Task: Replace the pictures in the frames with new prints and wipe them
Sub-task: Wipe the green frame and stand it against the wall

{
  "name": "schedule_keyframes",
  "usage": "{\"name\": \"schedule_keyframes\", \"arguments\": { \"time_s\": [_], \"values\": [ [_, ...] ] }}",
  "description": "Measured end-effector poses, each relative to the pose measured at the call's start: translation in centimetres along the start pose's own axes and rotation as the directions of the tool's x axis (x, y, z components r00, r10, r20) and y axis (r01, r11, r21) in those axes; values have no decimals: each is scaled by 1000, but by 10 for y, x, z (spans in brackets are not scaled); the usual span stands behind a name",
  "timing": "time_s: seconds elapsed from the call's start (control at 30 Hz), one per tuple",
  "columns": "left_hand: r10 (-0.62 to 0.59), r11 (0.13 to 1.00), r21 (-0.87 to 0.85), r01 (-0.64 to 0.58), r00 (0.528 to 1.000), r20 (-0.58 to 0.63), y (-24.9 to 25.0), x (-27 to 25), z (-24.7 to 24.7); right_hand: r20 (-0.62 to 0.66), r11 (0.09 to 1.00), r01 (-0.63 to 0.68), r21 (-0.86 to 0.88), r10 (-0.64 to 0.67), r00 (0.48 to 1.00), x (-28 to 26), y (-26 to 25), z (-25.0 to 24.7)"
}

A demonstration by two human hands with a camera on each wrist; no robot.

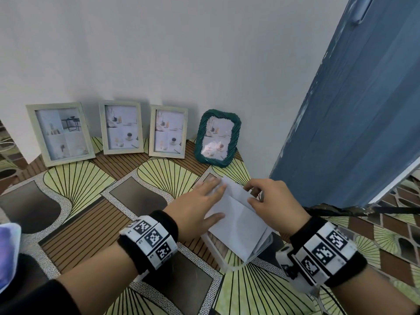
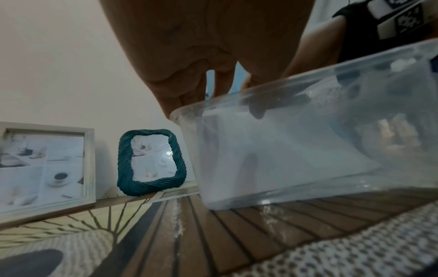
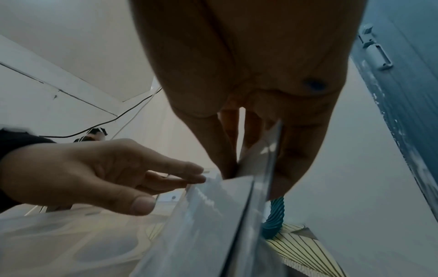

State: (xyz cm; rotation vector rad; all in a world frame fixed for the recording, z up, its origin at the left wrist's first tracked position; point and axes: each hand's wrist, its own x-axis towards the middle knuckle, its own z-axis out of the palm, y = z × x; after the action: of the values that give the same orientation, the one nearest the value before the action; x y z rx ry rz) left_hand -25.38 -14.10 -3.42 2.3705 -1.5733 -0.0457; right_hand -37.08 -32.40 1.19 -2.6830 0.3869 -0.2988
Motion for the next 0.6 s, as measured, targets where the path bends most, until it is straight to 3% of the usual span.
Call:
{"name": "schedule_keyframes", "arguments": {
  "time_s": [0.17, 0.27, 0.37, 0.6],
  "values": [
    [-110, 994, -31, 108, 991, -71, -5, -14, -6, -1, 999, -7, 32, 7, 1000, 0, 2, 3],
    [-188, 972, -125, 197, 979, 75, -13, -33, -4, -4, 996, -30, 89, 31, 1000, 0, 5, 4],
    [-169, 951, -222, 217, 962, 216, -17, -43, -2, 4, 994, -31, 102, 31, 1000, 2, 3, 8],
    [-235, 892, -379, 247, 969, 78, -15, -38, -2, 66, 996, -10, 94, 4, 998, 0, -9, 23]
  ]
}}
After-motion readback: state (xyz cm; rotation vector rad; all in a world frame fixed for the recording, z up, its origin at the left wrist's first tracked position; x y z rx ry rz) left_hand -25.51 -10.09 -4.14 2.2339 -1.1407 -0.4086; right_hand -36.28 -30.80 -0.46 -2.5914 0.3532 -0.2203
